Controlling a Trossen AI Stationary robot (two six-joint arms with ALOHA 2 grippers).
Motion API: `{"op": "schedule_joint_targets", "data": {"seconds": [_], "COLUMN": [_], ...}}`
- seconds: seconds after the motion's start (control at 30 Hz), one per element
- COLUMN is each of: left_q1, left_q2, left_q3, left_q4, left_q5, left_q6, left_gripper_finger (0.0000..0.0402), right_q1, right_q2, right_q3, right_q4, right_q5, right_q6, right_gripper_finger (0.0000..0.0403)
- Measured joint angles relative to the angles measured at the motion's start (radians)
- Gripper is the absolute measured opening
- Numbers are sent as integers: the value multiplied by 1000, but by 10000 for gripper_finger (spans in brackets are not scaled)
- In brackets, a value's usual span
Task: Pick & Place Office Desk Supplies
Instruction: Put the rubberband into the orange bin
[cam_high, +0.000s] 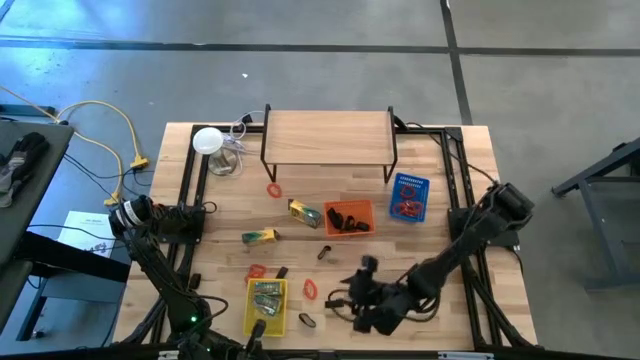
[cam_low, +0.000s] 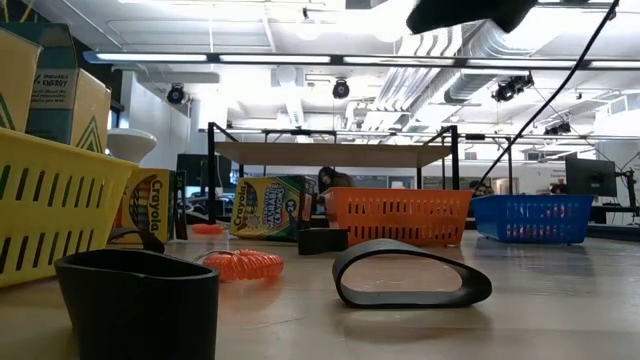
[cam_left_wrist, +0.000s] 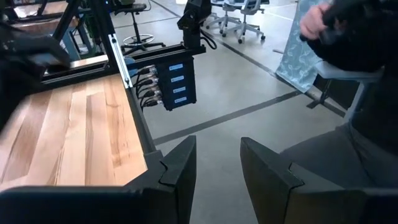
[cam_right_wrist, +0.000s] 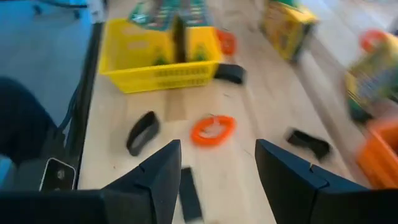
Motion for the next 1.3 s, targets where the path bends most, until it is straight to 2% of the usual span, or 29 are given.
{"op": "schedule_joint_targets", "data": {"seconds": [0.13, 0.27, 0.43, 0.6, 0.73, 1.03, 1.1, 1.17, 1.3], "left_q1": [0, -3, -3, -5, -13, -16, -16, -16, -16], "left_q2": [0, 0, 0, 0, 0, 0, 0, 0, -12], "left_q3": [0, 0, 0, 0, 0, 0, 0, 0, 0], "left_q4": [-15, -32, -37, -39, -40, -41, -41, -41, -48], "left_q5": [0, 0, 0, 0, 0, 0, 1, 11, 14], "left_q6": [-15, -68, -91, -94, -94, -93, -104, -180, -258], "left_gripper_finger": [120, 120, 120, 120, 120, 120, 120, 120, 120], "right_q1": [6, -2, -25, -47, -62, -92, -94, -94, -89], "right_q2": [108, 168, 199, 236, 261, 319, 320, 316, 299], "right_q3": [0, 0, 0, 0, 0, 2, 3, 3, 2], "right_q4": [172, 235, 207, 193, 197, 195, 186, 185, 179], "right_q5": [-12, -45, -135, -147, -221, -270, -278, -276, -285], "right_q6": [-204, -271, -217, -166, -174, -126, -101, -89, -87], "right_gripper_finger": [193, 193, 193, 193, 193, 190, 181, 160, 92]}}
